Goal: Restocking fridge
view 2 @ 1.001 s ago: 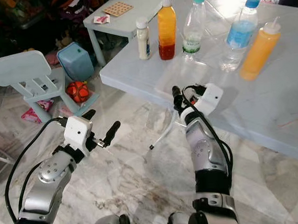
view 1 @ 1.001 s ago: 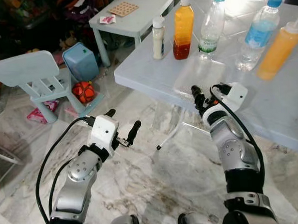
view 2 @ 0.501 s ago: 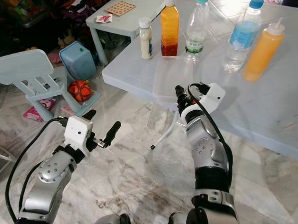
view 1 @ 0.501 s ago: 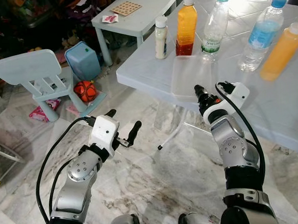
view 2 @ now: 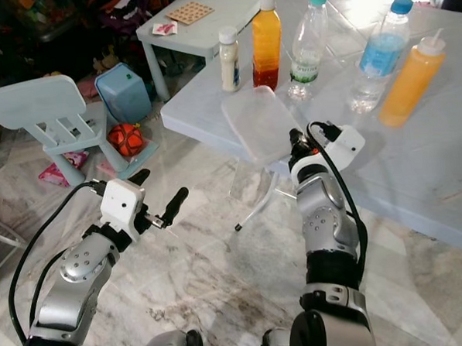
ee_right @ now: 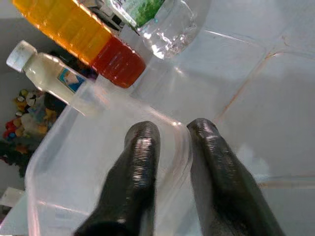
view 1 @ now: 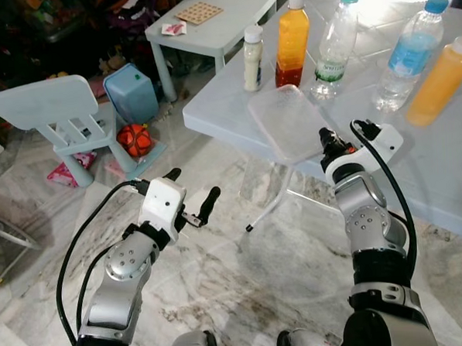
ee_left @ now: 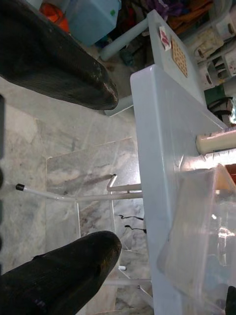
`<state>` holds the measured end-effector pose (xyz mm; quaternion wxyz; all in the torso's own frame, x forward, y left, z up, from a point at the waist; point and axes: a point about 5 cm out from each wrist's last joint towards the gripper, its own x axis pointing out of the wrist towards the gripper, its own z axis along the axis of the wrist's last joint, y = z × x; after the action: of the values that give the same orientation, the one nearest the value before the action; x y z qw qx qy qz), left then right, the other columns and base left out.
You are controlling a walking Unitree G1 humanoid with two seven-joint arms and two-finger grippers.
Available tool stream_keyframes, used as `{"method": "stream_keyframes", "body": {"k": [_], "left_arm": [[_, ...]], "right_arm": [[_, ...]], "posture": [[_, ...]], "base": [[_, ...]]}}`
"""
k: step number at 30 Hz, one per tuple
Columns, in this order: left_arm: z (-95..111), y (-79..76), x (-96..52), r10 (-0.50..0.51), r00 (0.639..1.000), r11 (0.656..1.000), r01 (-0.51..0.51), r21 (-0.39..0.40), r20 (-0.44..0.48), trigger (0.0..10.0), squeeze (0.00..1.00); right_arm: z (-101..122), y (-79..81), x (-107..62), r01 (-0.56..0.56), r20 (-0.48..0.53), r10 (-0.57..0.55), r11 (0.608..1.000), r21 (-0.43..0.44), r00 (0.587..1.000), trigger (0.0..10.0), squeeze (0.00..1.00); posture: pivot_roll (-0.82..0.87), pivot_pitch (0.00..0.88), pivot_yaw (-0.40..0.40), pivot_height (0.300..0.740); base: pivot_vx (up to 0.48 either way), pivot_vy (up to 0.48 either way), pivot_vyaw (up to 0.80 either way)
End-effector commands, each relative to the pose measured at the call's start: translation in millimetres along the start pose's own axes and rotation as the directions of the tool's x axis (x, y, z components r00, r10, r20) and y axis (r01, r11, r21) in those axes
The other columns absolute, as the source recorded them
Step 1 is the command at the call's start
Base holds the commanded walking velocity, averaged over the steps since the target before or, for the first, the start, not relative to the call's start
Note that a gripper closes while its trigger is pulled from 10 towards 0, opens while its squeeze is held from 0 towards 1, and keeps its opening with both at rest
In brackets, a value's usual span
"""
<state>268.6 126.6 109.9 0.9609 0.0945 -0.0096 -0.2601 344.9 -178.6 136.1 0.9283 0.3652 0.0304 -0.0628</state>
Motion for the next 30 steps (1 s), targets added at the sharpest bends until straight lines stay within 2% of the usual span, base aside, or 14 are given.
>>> {"method": "stream_keyframes", "body": {"k": [1, 8, 12, 13, 14, 22, 26, 27, 28, 30], "left_arm": [[3, 4.0, 0.0, 0.002, 1.000, 1.000, -0.003, 0.023, 0.006, 10.0, 0.00], [2, 3.5, 1.3, 0.002, 1.000, 1.000, -0.002, 0.023, 0.009, 10.0, 0.00], [3, 1.9, 1.8, 0.001, 1.000, 1.000, -0.001, 0.021, 0.013, 10.0, 0.00], [3, 1.5, 2.3, 0.001, 1.000, 1.000, -0.001, 0.020, 0.014, 10.0, 0.00], [2, 1.4, 2.5, 0.001, 1.000, 1.000, -0.002, 0.019, 0.014, 10.0, 0.00], [1, -3.1, 6.2, 0.004, 1.000, 1.000, -0.004, 0.006, 0.020, 10.0, 0.00], [1, -5.1, 7.6, 0.002, 1.000, 1.000, -0.002, 0.004, 0.023, 10.0, 0.00], [1, -5.8, 8.1, 0.002, 1.000, 1.000, -0.002, 0.002, 0.025, 10.0, 0.00], [0, -6.3, 8.3, 0.001, 1.000, 1.000, -0.001, 0.001, 0.025, 10.0, 0.00], [0, -6.4, 8.2, 0.002, 1.000, 1.000, -0.002, 0.000, 0.026, 10.0, 0.00]], "right_arm": [[-10, -14.1, -1.2, 0.081, -0.041, -0.081, 0.997, 0.008, 0.996, 0.0, 0.00], [-1, -17.6, -0.3, 0.125, 0.015, -0.125, 0.992, -0.002, 0.992, 0.0, 0.00], [8, -19.6, -2.7, 0.146, 0.065, -0.143, 0.988, -0.040, 0.988, 0.3, 0.00], [12, -19.4, -5.0, 0.152, 0.090, -0.146, 0.986, -0.070, 0.985, 4.9, 0.00], [14, -19.2, -6.6, 0.155, 0.101, -0.146, 0.984, -0.085, 0.984, 10.0, 0.00], [27, -25.7, -24.0, 0.221, 0.193, -0.183, 0.955, -0.197, 0.964, 10.0, 0.00], [27, -34.6, -27.8, 0.265, 0.201, -0.226, 0.944, -0.198, 0.953, 10.0, 0.00], [25, -39.1, -29.0, 0.285, 0.195, -0.248, 0.939, -0.192, 0.949, 10.0, 0.45], [24, -42.8, -30.3, 0.307, 0.196, -0.270, 0.931, -0.196, 0.943, 10.0, 0.51], [24, -44.3, -30.5, 0.313, 0.193, -0.277, 0.931, -0.189, 0.941, 10.0, 0.45]], "posture": [[0.09, 0.093, 0.084, 0.740], [0.09, 0.088, 0.081, 0.740], [0.08, 0.085, 0.078, 0.740], [0.08, 0.083, 0.077, 0.740], [0.08, 0.082, 0.076, 0.740], [0.05, 0.067, 0.066, 0.740], [0.05, 0.068, 0.065, 0.740], [0.04, 0.067, 0.063, 0.740], [0.04, 0.067, 0.062, 0.740], [0.04, 0.068, 0.061, 0.740]], "base": [[0.000, 0.000, 0.00], [0.000, 0.000, 0.00], [0.000, 0.000, 0.00], [0.000, 0.000, 0.00], [0.000, 0.000, 0.00], [0.000, 0.000, 0.00], [0.000, 0.000, 0.00], [0.000, 0.000, 0.00], [0.000, 0.000, 0.00], [0.000, 0.000, 0.00]]}}
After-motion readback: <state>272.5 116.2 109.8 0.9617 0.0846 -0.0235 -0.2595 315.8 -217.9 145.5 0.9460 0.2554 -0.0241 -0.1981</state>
